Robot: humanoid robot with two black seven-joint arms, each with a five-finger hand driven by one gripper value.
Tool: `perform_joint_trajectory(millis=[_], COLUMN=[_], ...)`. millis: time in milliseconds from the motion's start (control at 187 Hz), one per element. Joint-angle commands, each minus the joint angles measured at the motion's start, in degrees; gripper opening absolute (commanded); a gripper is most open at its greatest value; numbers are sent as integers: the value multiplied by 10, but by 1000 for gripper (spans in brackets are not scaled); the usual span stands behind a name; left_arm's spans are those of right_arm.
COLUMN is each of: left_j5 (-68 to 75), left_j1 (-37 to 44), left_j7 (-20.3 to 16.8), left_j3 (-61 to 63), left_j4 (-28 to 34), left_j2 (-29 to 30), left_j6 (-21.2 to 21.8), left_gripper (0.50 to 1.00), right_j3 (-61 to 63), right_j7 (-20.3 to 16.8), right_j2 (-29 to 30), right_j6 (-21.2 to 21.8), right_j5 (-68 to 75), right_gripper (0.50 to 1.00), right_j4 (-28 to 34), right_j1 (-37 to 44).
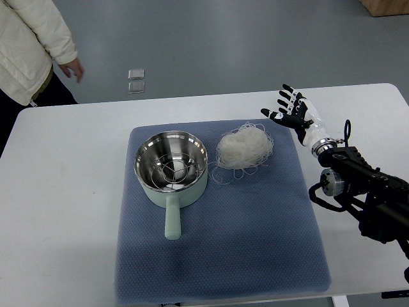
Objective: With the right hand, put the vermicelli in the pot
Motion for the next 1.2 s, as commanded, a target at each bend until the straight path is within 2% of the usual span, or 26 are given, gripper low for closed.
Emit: perform_joint_trajectory(millis=[0,870,1195], left_j5=[1,1,1], left_j1=[0,0,0], left_j7=[0,0,0], left_j3=[0,-2,-2], left_j4=[0,0,0], left_j2=[0,0,0], left_j6=[0,0,0], left_gripper=[1000,1000,1000], right_j3=[-1,-10,-38], right_j7=[0,0,1], right_j2=[0,-3,-3], right_j6=[-1,5,12], right_j5=[-1,-72,-157], right_gripper=[928,928,928], right_j4=[0,2,3], right_j1=[0,4,17])
